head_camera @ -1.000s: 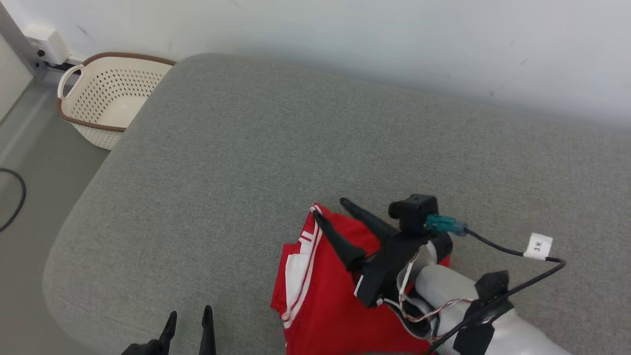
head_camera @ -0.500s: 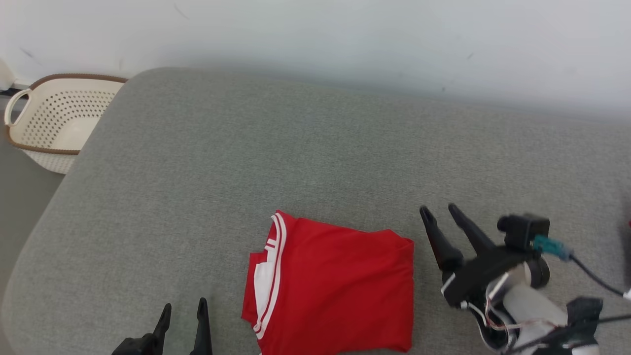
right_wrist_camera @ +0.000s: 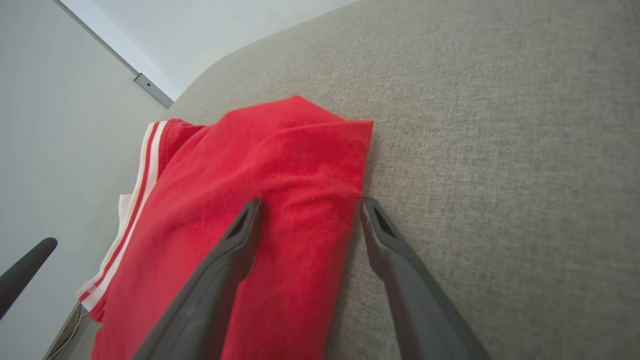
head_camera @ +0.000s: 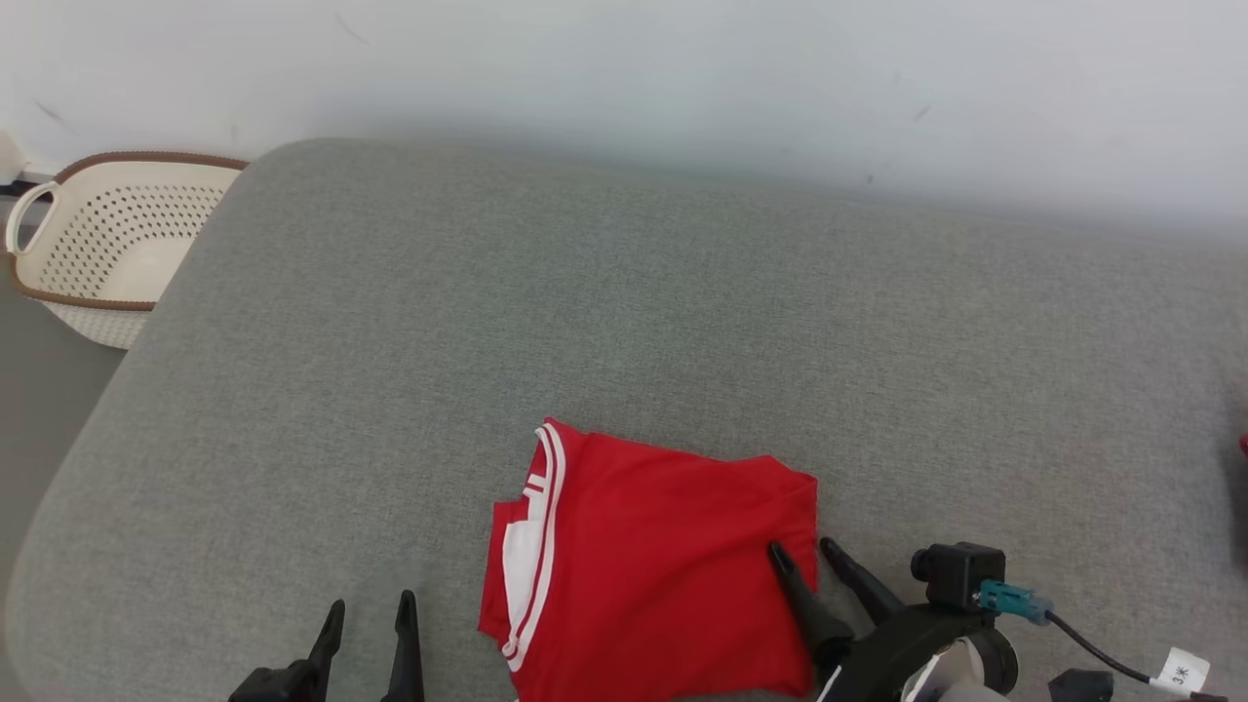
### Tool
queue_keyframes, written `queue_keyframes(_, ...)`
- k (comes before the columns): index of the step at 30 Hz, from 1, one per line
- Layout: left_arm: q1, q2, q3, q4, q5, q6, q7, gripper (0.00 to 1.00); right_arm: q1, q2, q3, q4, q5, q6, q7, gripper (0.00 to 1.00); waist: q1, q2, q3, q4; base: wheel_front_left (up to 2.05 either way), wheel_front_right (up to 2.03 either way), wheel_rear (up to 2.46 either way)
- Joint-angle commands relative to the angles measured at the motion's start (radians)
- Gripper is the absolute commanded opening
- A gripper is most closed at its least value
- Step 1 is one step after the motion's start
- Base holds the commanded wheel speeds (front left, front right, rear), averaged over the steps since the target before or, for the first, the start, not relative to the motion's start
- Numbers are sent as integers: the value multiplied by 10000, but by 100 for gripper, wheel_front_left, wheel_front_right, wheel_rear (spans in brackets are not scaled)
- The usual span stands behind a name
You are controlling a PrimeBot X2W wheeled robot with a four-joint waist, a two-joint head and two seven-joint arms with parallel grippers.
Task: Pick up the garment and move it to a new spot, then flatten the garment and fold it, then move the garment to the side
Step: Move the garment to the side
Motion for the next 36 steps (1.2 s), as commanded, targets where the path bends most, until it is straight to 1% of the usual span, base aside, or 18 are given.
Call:
queue_keyframes(1, 67, 13, -9, 39, 55, -9, -6, 100, 62, 56, 132, 192, 112, -10, -43, 100, 0, 0, -34, 137, 0, 0, 0)
queue_keyframes(7, 209, 9, 3, 32, 147, -52, -6, 100, -152, 340, 337, 844, 63, -10, -41, 100, 0, 0, -97, 419, 0, 0, 0)
queue_keyframes(9, 239, 12, -13, 16, 164, -51, -6, 100, -177, 446, 568, 1045, 123, -8, -17, 100, 0, 0, -104, 483, 0, 0, 0)
queue_keyframes(10, 245, 10, -16, 12, 168, -53, -6, 100, -192, 491, 653, 1112, 179, -8, -17, 88, 0, 0, -108, 504, 0, 0, 0)
queue_keyframes(11, 245, 10, -16, 12, 168, -53, -6, 100, -192, 491, 653, 1112, 179, -8, -17, 88, 0, 0, -108, 504, 0, 0, 0)
queue_keyframes(12, 238, 10, -23, 12, 172, -59, -6, 100, -203, 510, 743, 1186, 200, -8, -17, 42, 0, 0, -115, 520, 0, 0, 0)
queue_keyframes(13, 224, 10, -21, 7, 177, -56, -6, 100, -254, 513, 833, 1246, 183, -8, -17, 13, 0, 0, -122, 525, 0, 0, 0)
queue_keyframes(14, 203, 10, -10, -5, 187, -48, -6, 100, -327, 530, 836, 1263, 188, -8, -17, 0, 0, 0, -129, 515, 0, 0, 0)
queue_keyframes(17, 228, 10, 13, -41, 288, -80, -6, 100, -512, 430, 510, 1247, -34, -8, -25, 0, 0, 0, -215, 381, 0, 0, 0)
queue_keyframes(18, 272, 7, 16, -87, 406, -72, -6, 100, -541, 347, 159, 1211, -277, -8, -28, 0, 0, 0, -305, 220, 0, 0, 0)
queue_keyframes(23, 368, 9, 32, -122, 754, -126, -6, 100, -416, 278, -621, 1212, -916, -9, -28, 0, 0, 0, -566, -383, 0, 0, 0)
queue_keyframes(30, 333, 7, 262, -96, 1058, -176, -6, 100, -231, 410, -1330, 1214, -1669, -9, -28, 0, 0, 0, -710, -1616, 0, 0, 0)
queue_keyframes(36, 150, 9, 372, -62, 1186, -253, -6, 100, -173, 581, -1584, 1257, -1989, -9, -28, 0, 0, 0, -629, -2731, 0, 0, 0)
